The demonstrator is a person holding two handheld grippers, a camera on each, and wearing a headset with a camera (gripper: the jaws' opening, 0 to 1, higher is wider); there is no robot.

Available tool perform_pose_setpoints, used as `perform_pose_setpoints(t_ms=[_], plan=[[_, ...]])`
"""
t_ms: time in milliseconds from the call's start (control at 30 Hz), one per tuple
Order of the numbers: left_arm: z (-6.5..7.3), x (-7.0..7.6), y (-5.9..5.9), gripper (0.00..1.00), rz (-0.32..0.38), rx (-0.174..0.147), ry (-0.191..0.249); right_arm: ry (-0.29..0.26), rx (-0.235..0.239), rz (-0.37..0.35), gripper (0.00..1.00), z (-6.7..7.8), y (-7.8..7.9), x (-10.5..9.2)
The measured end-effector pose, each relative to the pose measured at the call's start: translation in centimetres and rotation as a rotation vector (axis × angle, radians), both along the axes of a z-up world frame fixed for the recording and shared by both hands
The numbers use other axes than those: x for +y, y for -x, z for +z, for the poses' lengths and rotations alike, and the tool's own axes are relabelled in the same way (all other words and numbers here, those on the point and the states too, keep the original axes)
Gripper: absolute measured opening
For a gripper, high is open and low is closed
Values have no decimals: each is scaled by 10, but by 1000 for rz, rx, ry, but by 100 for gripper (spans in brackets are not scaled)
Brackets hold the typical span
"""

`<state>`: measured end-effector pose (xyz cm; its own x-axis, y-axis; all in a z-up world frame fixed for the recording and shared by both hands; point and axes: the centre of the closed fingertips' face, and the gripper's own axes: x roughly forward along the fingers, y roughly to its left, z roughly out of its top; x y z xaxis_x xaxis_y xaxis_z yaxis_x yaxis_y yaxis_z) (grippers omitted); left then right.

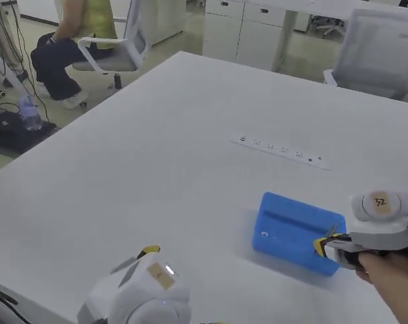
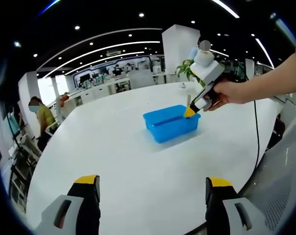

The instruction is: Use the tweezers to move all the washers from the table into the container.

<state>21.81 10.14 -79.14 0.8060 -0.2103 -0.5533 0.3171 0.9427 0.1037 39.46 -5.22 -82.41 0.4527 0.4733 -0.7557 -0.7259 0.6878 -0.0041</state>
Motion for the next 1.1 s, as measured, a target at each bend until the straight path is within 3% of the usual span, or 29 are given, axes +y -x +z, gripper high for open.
perform_pose_setpoints(t_ms=[700,800,1000,1100], plan=[[1,1,-1,91,5,-5,1,-18,17,-68,4,-2,-8,-7],[0,1,-1,91,3,-5,-2,-56,-2,-71,4,8,-8,-7],[0,0,-1,91,-1,-5,-2,-79,-50,-36,3,34,0,-4],[0,0,0,91,-4,-2,-2,-29,-140,62,3,53,7,-1]])
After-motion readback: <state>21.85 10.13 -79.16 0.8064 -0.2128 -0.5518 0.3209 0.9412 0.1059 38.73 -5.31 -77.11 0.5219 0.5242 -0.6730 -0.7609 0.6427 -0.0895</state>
